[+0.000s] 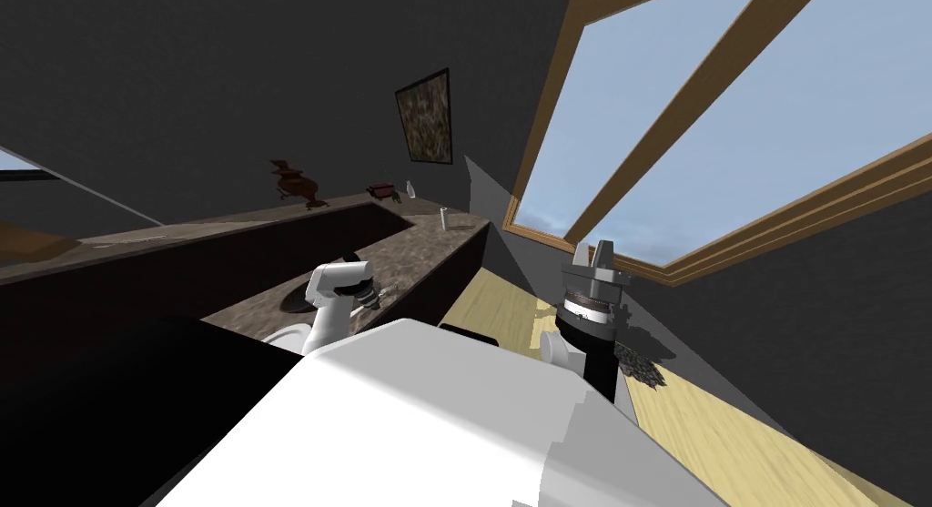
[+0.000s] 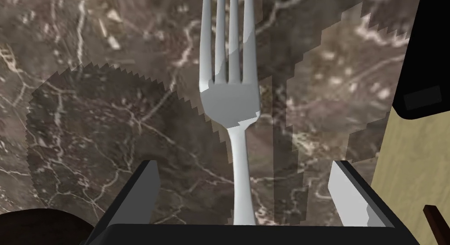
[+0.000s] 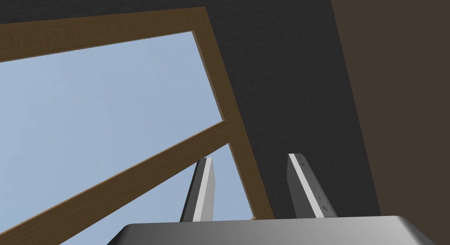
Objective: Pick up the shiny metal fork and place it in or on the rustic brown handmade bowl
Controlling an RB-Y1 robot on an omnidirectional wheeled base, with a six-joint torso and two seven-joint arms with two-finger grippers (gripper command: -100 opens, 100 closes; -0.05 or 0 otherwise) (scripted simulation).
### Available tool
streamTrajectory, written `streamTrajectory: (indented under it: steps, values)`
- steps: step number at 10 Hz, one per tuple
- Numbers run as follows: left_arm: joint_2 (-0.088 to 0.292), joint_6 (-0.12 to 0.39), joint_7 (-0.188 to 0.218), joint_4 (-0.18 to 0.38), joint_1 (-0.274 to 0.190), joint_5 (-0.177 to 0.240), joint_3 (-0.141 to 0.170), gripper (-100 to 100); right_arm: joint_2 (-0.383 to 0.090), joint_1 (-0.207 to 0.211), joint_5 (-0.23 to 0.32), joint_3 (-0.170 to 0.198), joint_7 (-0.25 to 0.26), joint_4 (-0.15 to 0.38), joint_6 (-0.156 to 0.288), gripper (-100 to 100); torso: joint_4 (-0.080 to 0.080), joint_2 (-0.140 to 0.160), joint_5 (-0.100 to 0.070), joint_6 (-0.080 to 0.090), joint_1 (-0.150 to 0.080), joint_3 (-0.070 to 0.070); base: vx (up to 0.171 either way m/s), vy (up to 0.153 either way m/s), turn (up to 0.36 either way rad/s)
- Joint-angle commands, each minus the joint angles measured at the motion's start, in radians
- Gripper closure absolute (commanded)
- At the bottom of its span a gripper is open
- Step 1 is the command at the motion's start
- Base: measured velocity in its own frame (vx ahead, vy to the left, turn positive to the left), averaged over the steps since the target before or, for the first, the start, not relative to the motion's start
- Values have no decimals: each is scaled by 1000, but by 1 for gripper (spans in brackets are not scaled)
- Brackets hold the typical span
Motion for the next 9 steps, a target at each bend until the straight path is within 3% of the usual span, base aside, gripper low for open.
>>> streamTrajectory:
  steps: [1, 5, 6, 7, 9]
  values:
    - [0, 0, 0, 0, 0, 0, 0, 100, 0, 0, 0, 0, 0, 0, 0, 0, 0, 0, 0, 0, 0, 0, -11, 2, 10]
    - [0, 0, 1, -1, -1, 0, 1, 100, 0, 0, 0, 0, 0, 0, 0, 0, -2, -5, 1, 0, 1, -3, 0, 0, 0]
    - [0, 0, 1, -1, -1, 0, 1, 0, 0, 0, 0, 0, 0, 0, 0, 0, -2, -5, 1, 0, 1, -3, 0, 0, 0]
    - [-4, 12, -18, -38, 20, 15, -4, 100, 0, 0, 0, 0, 0, 0, 0, 0, -2, -5, 1, 0, 1, -3, 98, -2, 265]
    - [-5, 24, -44, -83, 46, 36, -8, 100, 0, 1, 0, 0, 0, 0, 0, 0, -4, -13, 1, -1, 0, -8, 170, -27, 288]
